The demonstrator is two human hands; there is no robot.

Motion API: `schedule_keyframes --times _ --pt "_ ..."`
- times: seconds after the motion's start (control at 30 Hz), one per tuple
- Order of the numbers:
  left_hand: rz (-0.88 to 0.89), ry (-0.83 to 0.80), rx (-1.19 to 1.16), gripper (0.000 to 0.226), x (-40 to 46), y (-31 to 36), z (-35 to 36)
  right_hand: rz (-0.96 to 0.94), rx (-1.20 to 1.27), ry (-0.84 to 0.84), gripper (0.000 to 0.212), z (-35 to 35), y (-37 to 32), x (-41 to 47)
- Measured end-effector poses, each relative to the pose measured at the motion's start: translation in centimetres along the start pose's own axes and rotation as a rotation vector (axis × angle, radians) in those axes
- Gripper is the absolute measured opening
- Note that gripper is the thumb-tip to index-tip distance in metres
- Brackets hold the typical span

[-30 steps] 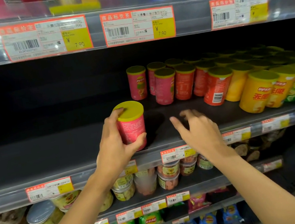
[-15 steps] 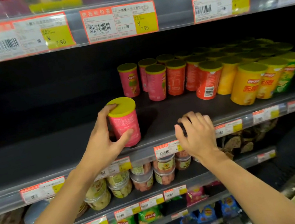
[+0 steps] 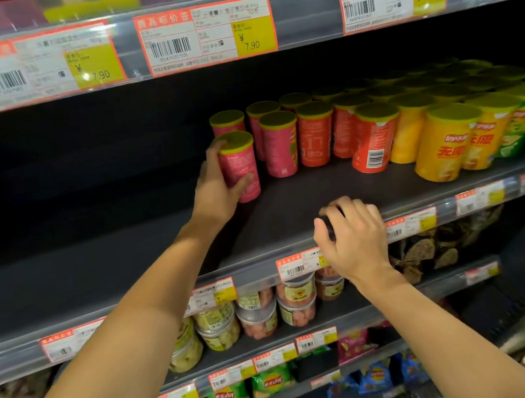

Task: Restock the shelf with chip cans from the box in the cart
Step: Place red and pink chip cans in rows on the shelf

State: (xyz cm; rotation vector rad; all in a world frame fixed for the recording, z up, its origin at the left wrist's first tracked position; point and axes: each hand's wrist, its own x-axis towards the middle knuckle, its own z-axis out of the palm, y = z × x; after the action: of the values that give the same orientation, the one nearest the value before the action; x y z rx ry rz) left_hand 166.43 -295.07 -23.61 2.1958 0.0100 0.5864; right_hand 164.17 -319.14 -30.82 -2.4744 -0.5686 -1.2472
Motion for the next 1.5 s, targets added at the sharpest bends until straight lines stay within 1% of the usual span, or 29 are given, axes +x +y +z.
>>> schedule_keyframes --times 0.3,0.6,0.73,0.77,0.83,0.9,0.93,1.0,1.1,1.17,1.27,1.3,1.4,1.5 --pt "-0.113 -0.023 -0.059 0.081 3.4 0.2 1.3 0.013 0.017 0.021 0.036 0.2 0.1 -0.1" --pt "-0.125 -0.057 -0.060 0.079 4.4 0.5 1.2 -0.006 0.037 0.038 0.036 0.5 0.3 -0.1" --pt "-0.159 -0.072 -0.038 0.080 4.5 0.9 1.0 -0.013 0.039 0.031 0.036 0.4 0.3 0.0" --pt "-0.169 -0.080 -0.016 0.083 4.4 1.1 0.9 -0.012 0.038 0.026 0.036 0.4 0.3 0.0" --pt "-0.174 -0.088 0.044 0.097 4.0 1.5 0.6 -0.011 0.032 0.015 0.036 0.4 0.2 0.0" --pt "-0.167 -0.059 0.113 0.109 2.9 2.0 0.3 -0.011 0.021 0.001 0.035 0.4 0.2 0.1" --pt "-0.159 -0.038 0.148 0.109 2.2 2.3 0.1 -0.010 0.014 -0.005 0.035 0.3 0.2 0.1" --pt "-0.080 -0.023 0.227 0.097 0.5 2.9 -0.1 0.001 0.001 -0.025 0.035 0.0 0.1 0.1" --pt "0.122 -0.103 0.431 0.072 -2.4 4.3 0.3 0.019 -0.024 -0.085 0.037 -0.5 -0.2 0.4" --pt "0.200 -0.164 0.556 0.064 -4.4 5.5 0.8 0.014 -0.011 -0.134 0.039 -1.0 -0.3 0.5" --pt "0.419 -0.136 0.724 0.057 -7.0 7.4 2.3 -0.014 0.037 -0.221 0.043 -2.3 0.6 -0.1" --pt "0.473 -0.116 0.742 0.055 -7.6 8.0 3.1 -0.016 0.035 -0.240 0.045 -2.8 1.1 -0.6" --pt "0.624 -0.119 0.694 0.052 -9.0 10.1 6.1 0.020 -0.004 -0.225 0.051 -4.7 3.4 -2.9" --pt "0.760 -0.183 0.650 0.050 -10.1 11.8 10.2 0.090 -0.037 -0.271 0.053 -7.0 6.4 -5.5"
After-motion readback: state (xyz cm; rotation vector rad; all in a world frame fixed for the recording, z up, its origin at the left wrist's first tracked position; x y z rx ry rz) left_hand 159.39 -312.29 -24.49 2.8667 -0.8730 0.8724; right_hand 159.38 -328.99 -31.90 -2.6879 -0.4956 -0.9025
